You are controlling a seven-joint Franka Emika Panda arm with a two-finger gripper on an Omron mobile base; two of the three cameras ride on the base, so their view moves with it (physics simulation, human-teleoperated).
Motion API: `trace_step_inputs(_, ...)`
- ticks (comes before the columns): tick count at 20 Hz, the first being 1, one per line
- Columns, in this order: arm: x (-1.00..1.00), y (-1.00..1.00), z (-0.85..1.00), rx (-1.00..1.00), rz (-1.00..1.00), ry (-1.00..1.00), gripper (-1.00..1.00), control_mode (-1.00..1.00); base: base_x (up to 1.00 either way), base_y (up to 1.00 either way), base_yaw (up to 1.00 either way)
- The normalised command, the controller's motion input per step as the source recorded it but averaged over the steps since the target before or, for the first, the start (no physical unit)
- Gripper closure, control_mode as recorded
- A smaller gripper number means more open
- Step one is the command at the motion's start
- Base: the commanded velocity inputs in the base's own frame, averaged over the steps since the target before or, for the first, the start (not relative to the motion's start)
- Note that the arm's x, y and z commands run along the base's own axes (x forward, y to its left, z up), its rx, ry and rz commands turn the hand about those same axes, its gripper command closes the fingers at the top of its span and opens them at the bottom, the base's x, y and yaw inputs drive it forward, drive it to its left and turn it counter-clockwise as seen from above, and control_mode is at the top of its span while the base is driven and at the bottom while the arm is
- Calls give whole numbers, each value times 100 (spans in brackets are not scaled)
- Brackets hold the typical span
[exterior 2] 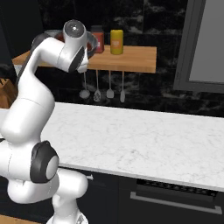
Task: Pick up the bowls on the counter and stack them on top of one another in the open cabinet. Place the smaller bowl on top of the larger bowl.
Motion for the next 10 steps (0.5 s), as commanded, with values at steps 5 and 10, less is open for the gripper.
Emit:
trace_step_inputs(5, 56, 1, -11, 0, 0, 3, 100, -100, 0, 0, 0)
trace_step_inputs(10, 61, 17, -10, 0, 0, 4, 100, -100, 0, 0, 0)
